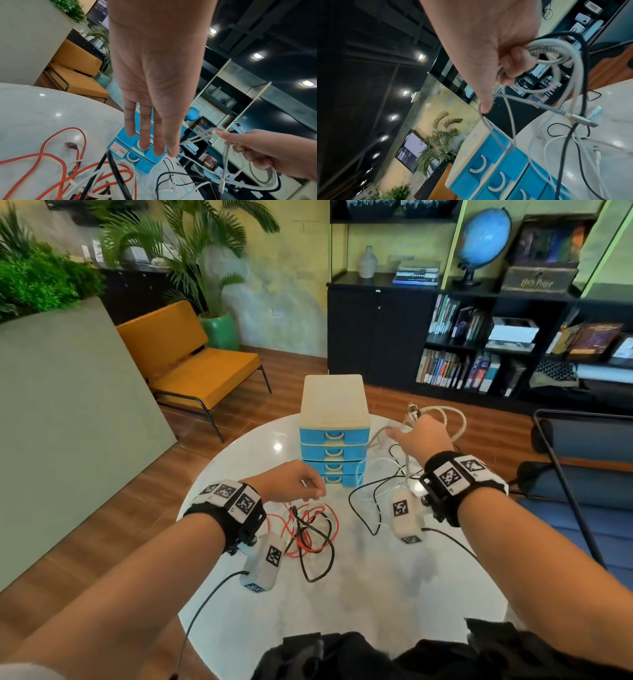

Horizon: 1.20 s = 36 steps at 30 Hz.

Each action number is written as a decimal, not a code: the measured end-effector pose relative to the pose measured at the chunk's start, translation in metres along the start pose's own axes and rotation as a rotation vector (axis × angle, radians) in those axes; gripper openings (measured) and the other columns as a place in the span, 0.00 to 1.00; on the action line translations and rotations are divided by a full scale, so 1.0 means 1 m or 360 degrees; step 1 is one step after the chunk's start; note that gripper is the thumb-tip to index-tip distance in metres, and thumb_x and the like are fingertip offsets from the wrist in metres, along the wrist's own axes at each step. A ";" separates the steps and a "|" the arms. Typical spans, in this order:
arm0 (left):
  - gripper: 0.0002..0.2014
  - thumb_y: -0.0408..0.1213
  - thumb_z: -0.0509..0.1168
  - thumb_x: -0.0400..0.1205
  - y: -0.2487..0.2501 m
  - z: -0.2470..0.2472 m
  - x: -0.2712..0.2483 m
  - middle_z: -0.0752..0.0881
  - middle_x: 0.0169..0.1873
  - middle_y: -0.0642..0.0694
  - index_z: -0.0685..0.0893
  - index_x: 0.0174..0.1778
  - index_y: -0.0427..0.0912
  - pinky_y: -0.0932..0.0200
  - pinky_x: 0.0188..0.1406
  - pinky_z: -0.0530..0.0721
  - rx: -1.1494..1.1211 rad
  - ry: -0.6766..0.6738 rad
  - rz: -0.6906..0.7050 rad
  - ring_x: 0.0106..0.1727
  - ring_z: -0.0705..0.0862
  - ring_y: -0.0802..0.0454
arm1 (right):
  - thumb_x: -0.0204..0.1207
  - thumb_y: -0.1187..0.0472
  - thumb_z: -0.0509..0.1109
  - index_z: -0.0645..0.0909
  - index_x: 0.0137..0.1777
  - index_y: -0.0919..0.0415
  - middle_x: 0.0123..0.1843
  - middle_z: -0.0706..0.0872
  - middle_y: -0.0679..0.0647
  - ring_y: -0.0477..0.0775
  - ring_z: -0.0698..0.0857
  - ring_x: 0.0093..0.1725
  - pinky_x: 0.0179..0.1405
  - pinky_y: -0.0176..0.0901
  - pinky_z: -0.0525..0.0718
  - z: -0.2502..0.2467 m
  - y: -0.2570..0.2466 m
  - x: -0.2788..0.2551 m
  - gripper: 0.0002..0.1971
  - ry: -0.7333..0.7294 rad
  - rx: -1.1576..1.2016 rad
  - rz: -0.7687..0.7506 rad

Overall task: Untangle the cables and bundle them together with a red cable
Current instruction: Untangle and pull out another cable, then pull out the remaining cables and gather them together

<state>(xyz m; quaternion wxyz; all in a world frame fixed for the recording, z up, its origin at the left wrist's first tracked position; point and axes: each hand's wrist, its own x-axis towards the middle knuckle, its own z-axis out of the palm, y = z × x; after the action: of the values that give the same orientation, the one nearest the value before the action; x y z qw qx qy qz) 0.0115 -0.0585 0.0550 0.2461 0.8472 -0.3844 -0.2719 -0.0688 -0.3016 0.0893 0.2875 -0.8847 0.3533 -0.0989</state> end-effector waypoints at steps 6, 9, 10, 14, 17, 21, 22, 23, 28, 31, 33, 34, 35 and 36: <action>0.15 0.47 0.69 0.79 0.011 0.022 -0.002 0.85 0.58 0.52 0.86 0.59 0.47 0.68 0.54 0.75 0.0473 -0.0472 0.0090 0.59 0.81 0.56 | 0.74 0.54 0.77 0.72 0.73 0.69 0.69 0.81 0.64 0.63 0.81 0.68 0.64 0.50 0.81 -0.002 0.004 -0.003 0.32 -0.0416 -0.0339 0.0039; 0.18 0.55 0.69 0.76 0.001 0.040 0.001 0.82 0.56 0.56 0.83 0.59 0.55 0.53 0.62 0.77 0.0798 -0.0621 -0.0008 0.60 0.79 0.52 | 0.77 0.55 0.74 0.75 0.65 0.67 0.54 0.83 0.60 0.58 0.83 0.50 0.41 0.44 0.82 0.005 0.007 -0.005 0.22 -0.0536 -0.0180 0.0063; 0.16 0.55 0.67 0.77 -0.001 0.043 0.001 0.82 0.52 0.56 0.83 0.57 0.55 0.50 0.62 0.78 0.0849 -0.0622 -0.0011 0.59 0.80 0.50 | 0.79 0.54 0.72 0.76 0.60 0.66 0.46 0.82 0.58 0.55 0.81 0.41 0.32 0.40 0.78 0.006 0.008 -0.008 0.17 -0.0582 -0.0089 0.0049; 0.09 0.46 0.63 0.83 0.002 0.032 0.009 0.81 0.46 0.52 0.84 0.53 0.46 0.59 0.53 0.78 0.0584 -0.0436 0.0106 0.50 0.79 0.52 | 0.83 0.53 0.66 0.87 0.46 0.62 0.29 0.71 0.51 0.47 0.69 0.22 0.19 0.35 0.70 0.012 0.007 -0.023 0.14 -0.0810 0.0324 -0.0111; 0.07 0.44 0.63 0.84 0.012 0.005 0.014 0.83 0.40 0.52 0.84 0.47 0.47 0.65 0.42 0.78 0.0309 -0.0073 0.0167 0.44 0.81 0.55 | 0.84 0.48 0.64 0.87 0.41 0.57 0.25 0.67 0.50 0.45 0.64 0.19 0.17 0.34 0.64 0.020 -0.001 -0.039 0.17 -0.0983 0.0581 -0.0174; 0.07 0.40 0.62 0.85 0.029 -0.032 0.009 0.81 0.33 0.54 0.83 0.44 0.45 0.73 0.35 0.75 -0.0006 0.0430 0.0246 0.35 0.78 0.61 | 0.85 0.44 0.59 0.84 0.50 0.63 0.25 0.63 0.48 0.44 0.60 0.20 0.17 0.34 0.58 0.028 -0.013 -0.050 0.22 -0.1188 0.0881 -0.0137; 0.08 0.40 0.61 0.85 0.029 -0.041 0.009 0.83 0.35 0.50 0.84 0.44 0.44 0.67 0.37 0.77 -0.0112 0.0536 0.0251 0.36 0.79 0.58 | 0.86 0.43 0.57 0.83 0.46 0.61 0.25 0.62 0.48 0.44 0.59 0.20 0.17 0.34 0.57 0.029 -0.014 -0.052 0.23 -0.1227 0.0942 -0.0122; 0.09 0.40 0.61 0.85 0.029 -0.048 0.008 0.85 0.37 0.47 0.85 0.46 0.44 0.62 0.38 0.78 -0.0195 0.0639 0.0247 0.37 0.79 0.57 | 0.86 0.42 0.56 0.81 0.42 0.59 0.24 0.61 0.48 0.44 0.57 0.20 0.17 0.33 0.56 0.029 -0.016 -0.053 0.23 -0.1266 0.1015 -0.0099; 0.09 0.36 0.62 0.85 0.034 -0.071 -0.001 0.86 0.40 0.44 0.85 0.49 0.36 0.76 0.40 0.77 -0.0581 0.1066 0.0281 0.36 0.81 0.70 | 0.83 0.39 0.59 0.77 0.39 0.56 0.24 0.64 0.47 0.44 0.59 0.20 0.17 0.33 0.59 0.029 -0.021 -0.054 0.22 -0.1264 0.0906 -0.0223; 0.08 0.36 0.61 0.85 0.036 -0.077 -0.003 0.85 0.40 0.51 0.84 0.49 0.36 0.79 0.38 0.77 -0.0690 0.1234 0.0272 0.35 0.81 0.73 | 0.83 0.44 0.64 0.77 0.41 0.54 0.29 0.72 0.49 0.46 0.65 0.23 0.20 0.36 0.64 0.029 -0.020 -0.051 0.15 -0.1073 0.0493 -0.0406; 0.08 0.37 0.62 0.84 0.031 -0.082 -0.003 0.85 0.40 0.51 0.85 0.48 0.38 0.78 0.39 0.77 -0.0799 0.1350 0.0260 0.37 0.80 0.72 | 0.83 0.46 0.64 0.81 0.44 0.55 0.32 0.74 0.51 0.47 0.66 0.24 0.20 0.36 0.65 0.030 -0.017 -0.049 0.14 -0.1017 0.0394 -0.0436; 0.08 0.38 0.62 0.84 0.029 -0.083 -0.003 0.84 0.39 0.52 0.85 0.46 0.39 0.78 0.38 0.76 -0.0810 0.1364 0.0228 0.35 0.79 0.72 | 0.83 0.47 0.64 0.82 0.46 0.57 0.32 0.75 0.51 0.47 0.67 0.24 0.20 0.36 0.66 0.029 -0.015 -0.047 0.14 -0.1000 0.0401 -0.0433; 0.08 0.38 0.62 0.84 0.022 -0.084 -0.002 0.83 0.37 0.52 0.85 0.45 0.40 0.75 0.38 0.76 -0.0801 0.1368 0.0172 0.35 0.78 0.70 | 0.84 0.47 0.64 0.83 0.48 0.58 0.32 0.75 0.51 0.47 0.67 0.24 0.21 0.36 0.66 0.028 -0.015 -0.045 0.14 -0.0983 0.0410 -0.0438; 0.09 0.39 0.62 0.83 0.014 -0.085 0.000 0.82 0.36 0.51 0.85 0.44 0.40 0.70 0.39 0.76 -0.0752 0.1347 0.0089 0.36 0.79 0.65 | 0.84 0.48 0.64 0.84 0.48 0.58 0.32 0.75 0.51 0.45 0.67 0.23 0.20 0.35 0.66 0.025 -0.015 -0.044 0.15 -0.0973 0.0433 -0.0446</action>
<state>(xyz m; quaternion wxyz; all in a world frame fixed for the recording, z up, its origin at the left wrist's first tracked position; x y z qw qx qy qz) 0.0591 -0.0489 0.1257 0.5738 0.7936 -0.2008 0.0234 -0.0834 -0.2518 0.0787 0.4786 -0.8669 0.1100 0.0859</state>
